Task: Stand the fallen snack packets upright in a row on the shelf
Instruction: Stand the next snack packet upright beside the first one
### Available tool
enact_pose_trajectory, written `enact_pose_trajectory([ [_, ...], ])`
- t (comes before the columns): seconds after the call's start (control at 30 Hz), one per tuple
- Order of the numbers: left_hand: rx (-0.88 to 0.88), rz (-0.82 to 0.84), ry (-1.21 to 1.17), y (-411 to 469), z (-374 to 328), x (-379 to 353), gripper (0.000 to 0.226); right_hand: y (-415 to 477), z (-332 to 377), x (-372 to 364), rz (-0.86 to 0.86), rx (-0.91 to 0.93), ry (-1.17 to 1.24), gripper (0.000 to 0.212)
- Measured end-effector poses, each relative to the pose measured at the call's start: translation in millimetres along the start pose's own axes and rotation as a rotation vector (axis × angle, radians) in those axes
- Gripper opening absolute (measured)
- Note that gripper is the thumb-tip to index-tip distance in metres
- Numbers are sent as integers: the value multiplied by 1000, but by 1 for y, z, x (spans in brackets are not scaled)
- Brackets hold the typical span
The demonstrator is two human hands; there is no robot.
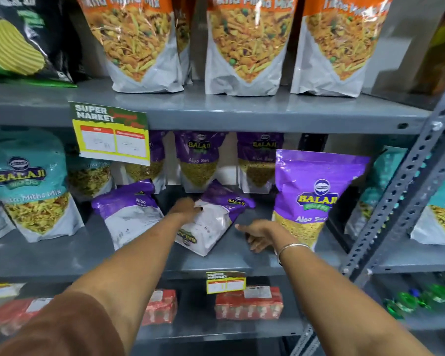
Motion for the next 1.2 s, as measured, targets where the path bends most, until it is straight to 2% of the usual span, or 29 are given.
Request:
enact_pose_trajectory([
  [0.03, 17, 35, 9, 6, 11, -1, 52, 5, 7, -8, -25, 8, 102, 57],
  [0.1, 46, 109, -23, 15, 24, -7, 58, 15, 21, -19, -81, 47, 303, 41],
  [0.17, 43, 185, -98, 23, 30, -17, 57, 25, 29, -29, -107, 68, 453, 34],
  [0.27, 22, 328, -205, 31, 34, -30, 51, 38, 41, -49, -50, 86, 645, 34],
  [0.37, 127, 503, -532, 39, 46, -48, 37, 53, 46, -52, -24, 156, 892, 22],
  [0.43, 169, 562, -656, 40, 46, -57, 24, 60, 46, -41, -42, 220, 966, 21],
  [0.5, 184, 582, -601, 32, 41, -53, 23, 60, 49, -27, -59, 276, 948, 27],
  [0.57, 170, 588, -612, 30, 30, -46, 14, 57, 61, -14, -50, 367, 911, 14],
  [0.63, 114, 547, -666, 35, 18, -35, 11, 49, 80, 2, -61, 488, 847, 21],
  [0.77, -31, 287, -806, 51, 6, -5, 22, 46, 107, 26, -156, 655, 768, 48],
  [0.87, -114, 122, -814, 52, 11, 4, 46, 47, 113, 32, -267, 684, 647, 53],
  [0.93, -135, 74, -818, 49, 16, 5, 49, 49, 115, 33, -349, 714, 579, 53],
  [1.03, -185, 189, -786, 43, 9, -4, 61, 40, 113, 38, -578, 645, 291, 55],
  [1.1, -195, 290, -700, 37, 3, -12, 65, 38, 110, 38, -629, 560, 196, 48],
  [1.17, -168, 299, -677, 35, 4, -10, 64, 39, 107, 34, -568, 505, 304, 37],
  [1.2, -140, 300, -692, 35, 7, -9, 67, 40, 111, 28, -475, 539, 382, 28],
])
Point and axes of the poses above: each hand's wrist, its own y-axis towards the middle knuckle, its own x-axis out of the back of the hand, z = x × y, the point moved 10 cm from there along y, towards the middle knuckle, and after that the axes turned 7 degrees about y, right-handed, at the moved point
